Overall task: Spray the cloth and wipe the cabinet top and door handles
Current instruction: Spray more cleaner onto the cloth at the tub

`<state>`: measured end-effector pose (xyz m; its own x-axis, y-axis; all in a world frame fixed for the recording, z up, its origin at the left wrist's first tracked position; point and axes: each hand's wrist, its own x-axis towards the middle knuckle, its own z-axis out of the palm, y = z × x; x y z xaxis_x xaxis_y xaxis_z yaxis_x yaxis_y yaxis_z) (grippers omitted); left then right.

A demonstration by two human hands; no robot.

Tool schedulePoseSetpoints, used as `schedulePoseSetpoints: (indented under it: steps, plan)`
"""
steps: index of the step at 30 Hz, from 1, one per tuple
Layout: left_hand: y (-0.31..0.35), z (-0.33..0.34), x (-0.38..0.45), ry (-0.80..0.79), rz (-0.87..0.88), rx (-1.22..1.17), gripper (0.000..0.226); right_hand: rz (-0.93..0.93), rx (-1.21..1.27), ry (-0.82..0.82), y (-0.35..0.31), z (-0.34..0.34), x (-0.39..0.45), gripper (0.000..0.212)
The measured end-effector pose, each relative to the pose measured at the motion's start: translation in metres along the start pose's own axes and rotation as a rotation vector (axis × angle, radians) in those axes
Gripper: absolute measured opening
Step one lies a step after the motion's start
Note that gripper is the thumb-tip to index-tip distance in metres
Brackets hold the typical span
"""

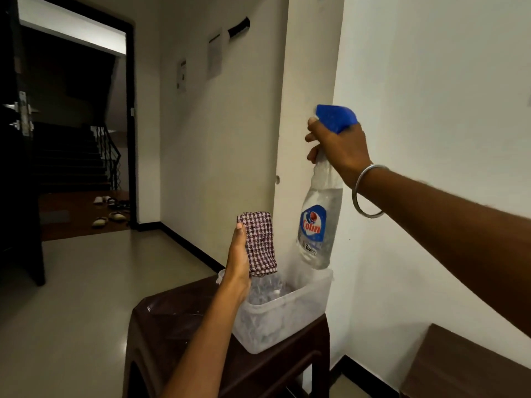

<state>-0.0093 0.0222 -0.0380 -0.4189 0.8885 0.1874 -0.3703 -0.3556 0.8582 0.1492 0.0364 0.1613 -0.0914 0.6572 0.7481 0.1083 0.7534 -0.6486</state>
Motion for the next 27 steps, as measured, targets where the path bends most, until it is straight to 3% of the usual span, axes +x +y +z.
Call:
schedulePoseSetpoints:
  steps: [6,12,21,27]
  plan:
    - [-0.003,-0.001,0.005,-0.034,0.012,0.001,0.055,0.029,-0.096,-0.173,0.065,0.027,-0.015,0.026]
    - [-0.008,-0.004,0.011,-0.049,0.032,0.013,0.057,0.172,-0.104,-0.368,0.120,0.033,-0.032,0.035]
    - [-0.010,-0.006,0.013,-0.058,0.040,-0.007,0.056,0.329,-0.038,-0.459,0.139,0.026,-0.033,0.052]
    - [-0.009,-0.005,0.012,-0.061,0.054,0.007,0.058,0.412,-0.221,-0.480,0.144,0.020,-0.048,0.050]
